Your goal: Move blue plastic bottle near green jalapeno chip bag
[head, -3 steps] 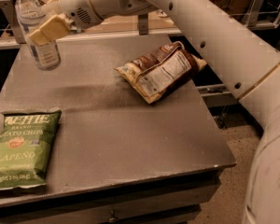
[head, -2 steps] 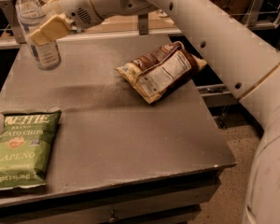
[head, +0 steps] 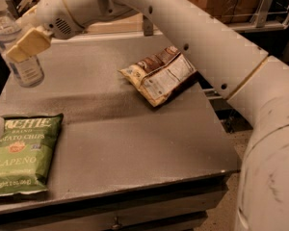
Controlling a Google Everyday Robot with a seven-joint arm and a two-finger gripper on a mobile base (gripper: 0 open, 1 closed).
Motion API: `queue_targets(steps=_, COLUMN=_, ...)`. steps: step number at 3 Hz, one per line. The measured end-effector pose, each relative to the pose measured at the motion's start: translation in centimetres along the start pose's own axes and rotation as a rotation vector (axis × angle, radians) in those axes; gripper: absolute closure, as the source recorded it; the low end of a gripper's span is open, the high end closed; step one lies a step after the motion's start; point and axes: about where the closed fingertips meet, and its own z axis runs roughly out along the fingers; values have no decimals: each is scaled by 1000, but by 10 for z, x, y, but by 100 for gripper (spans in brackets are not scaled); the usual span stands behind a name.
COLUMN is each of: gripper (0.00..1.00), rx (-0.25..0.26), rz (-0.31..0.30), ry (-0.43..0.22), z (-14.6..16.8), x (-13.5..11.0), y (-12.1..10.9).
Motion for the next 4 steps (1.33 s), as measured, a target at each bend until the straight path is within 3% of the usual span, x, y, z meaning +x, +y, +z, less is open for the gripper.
queue_targets(steps=1, gripper=100, rx=-50, rz=-5, ry=31, z=15, x=4, y=23)
queue_targets(steps=4, gripper=98, rx=-60, rz=59, ry=77, z=20, x=56, y=34)
